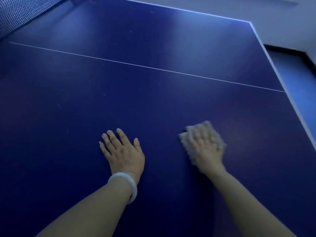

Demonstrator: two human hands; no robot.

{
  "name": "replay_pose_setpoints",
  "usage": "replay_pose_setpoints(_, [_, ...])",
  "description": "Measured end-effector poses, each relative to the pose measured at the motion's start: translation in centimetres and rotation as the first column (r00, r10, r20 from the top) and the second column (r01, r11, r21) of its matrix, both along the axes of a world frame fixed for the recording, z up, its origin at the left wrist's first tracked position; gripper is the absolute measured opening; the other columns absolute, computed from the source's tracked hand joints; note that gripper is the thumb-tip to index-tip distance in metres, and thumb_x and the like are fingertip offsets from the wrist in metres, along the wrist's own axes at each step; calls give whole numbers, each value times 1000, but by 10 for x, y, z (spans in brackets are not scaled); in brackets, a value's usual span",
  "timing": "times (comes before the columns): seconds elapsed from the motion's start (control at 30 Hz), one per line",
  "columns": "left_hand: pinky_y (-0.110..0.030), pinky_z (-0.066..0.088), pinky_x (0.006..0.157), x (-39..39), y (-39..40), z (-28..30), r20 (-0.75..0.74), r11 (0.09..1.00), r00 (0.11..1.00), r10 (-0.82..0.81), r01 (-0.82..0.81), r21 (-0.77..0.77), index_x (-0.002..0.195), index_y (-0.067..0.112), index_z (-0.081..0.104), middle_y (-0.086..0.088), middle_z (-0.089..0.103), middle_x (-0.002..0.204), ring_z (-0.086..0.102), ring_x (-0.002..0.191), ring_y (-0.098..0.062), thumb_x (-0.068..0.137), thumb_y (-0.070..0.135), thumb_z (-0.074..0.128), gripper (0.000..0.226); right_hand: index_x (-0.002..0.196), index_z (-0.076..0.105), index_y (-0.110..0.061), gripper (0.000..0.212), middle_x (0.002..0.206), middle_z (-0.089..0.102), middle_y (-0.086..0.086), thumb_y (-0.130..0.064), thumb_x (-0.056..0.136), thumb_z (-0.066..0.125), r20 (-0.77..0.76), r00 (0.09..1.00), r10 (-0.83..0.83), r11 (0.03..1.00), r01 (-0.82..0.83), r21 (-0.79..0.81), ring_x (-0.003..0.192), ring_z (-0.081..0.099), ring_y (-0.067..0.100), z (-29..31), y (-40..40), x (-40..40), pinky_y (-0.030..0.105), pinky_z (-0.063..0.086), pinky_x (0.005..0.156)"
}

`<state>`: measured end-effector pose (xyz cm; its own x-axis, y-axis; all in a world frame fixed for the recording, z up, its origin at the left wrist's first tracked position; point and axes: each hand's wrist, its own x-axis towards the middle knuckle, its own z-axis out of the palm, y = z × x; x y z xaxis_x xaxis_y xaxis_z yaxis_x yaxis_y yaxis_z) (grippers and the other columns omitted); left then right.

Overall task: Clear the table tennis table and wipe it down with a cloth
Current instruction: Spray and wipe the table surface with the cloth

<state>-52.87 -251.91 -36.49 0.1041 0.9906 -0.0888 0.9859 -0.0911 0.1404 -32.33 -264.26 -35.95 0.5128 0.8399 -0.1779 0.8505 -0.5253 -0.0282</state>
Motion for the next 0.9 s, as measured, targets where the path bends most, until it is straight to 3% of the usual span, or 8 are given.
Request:
replay_pose_setpoints(0.07, [-51, 0, 121, 0, 0, 0, 5, 1000, 1000, -5, 5, 2, 153, 7, 8, -22, 8, 159, 1, 148, -36, 98, 49, 17, 70, 154, -14, -28, 73, 161, -23, 2, -32, 101, 36, -79, 928, -364, 930, 367, 25, 146, -24, 32, 5, -33, 18, 62, 0, 116])
replay_pose_setpoints(0.13, [-52, 0, 120, 0, 0, 1, 14, 1000, 1000, -9, 9, 2, 153, 6, 9, -23, 9, 159, 1, 148, -37, 98, 49, 18, 70, 155, -10, -31, 62, 161, -22, 0, -41, 102, 22, -153, 848, -507, 854, 518, 43, 148, -18, 28, 11, -53, 0, 62, -1, 116])
replay_pose_setpoints(0.23, [-52, 1, 121, -1, 0, 2, 17, 1000, 1000, -14, 14, -8, 153, 7, 8, -23, 8, 159, 1, 148, -37, 98, 48, 17, 70, 153, -13, -34, 67, 157, -30, -1, -58, 92, -4, -86, 921, -379, 921, 384, 58, 148, -20, 28, 3, -48, -62, 62, -4, 116])
replay_pose_setpoints(0.37, [-51, 1, 121, -2, 0, 2, 59, 1000, 998, -10, 11, -9, 153, 8, 11, -22, 9, 159, 2, 148, -36, 99, 45, 22, 67, 154, -9, -33, 64, 161, -20, -1, -58, 95, -1, -16, 999, -30, 994, 32, 105, 148, -22, 24, -7, -22, -116, 58, -10, 117])
replay_pose_setpoints(0.53, [-46, -4, 121, -12, 2, 6, 233, 999, 972, -40, 46, -19, 153, 13, 17, -17, 5, 160, -5, 149, -30, 99, 43, 31, 63, 155, -3, -31, 63, 164, -10, -3, -54, 97, 5, -3, 1000, -8, 993, 8, 115, 150, -16, 19, -9, -19, -113, 55, -5, 119])
replay_pose_setpoints(0.67, [-39, -2, 122, -51, -8, 14, 453, 976, 875, -169, 212, -46, 154, 19, 15, -6, 0, 162, -8, 149, -21, 100, 41, 35, 62, 155, -5, -32, 63, 163, -12, -4, -54, 97, 6, -8, 1000, -6, 994, 7, 106, 149, -19, 17, -10, -20, -113, 55, -4, 120])
replay_pose_setpoints(0.77, [-36, -2, 119, -101, -27, 14, 329, 953, 898, -292, 301, 22, 155, 18, 12, -5, -2, 161, -9, 149, -19, 97, 49, 26, 67, 155, -7, -33, 63, 163, -12, -5, -56, 97, 1, -9, 1000, -11, 993, 12, 117, 148, -20, 17, -11, -20, -113, 53, -5, 120])
replay_pose_setpoints(0.9, [-38, -5, 120, -158, -30, 10, 109, 938, 933, -344, 346, -2, 155, 18, 8, -8, -2, 162, -12, 149, -20, 94, 62, 3, 75, 155, -6, -33, 65, 164, -10, -5, -57, 95, -2, -4, 1000, -12, 994, 13, 104, 148, -20, 17, -8, -20, -115, 52, -7, 120])
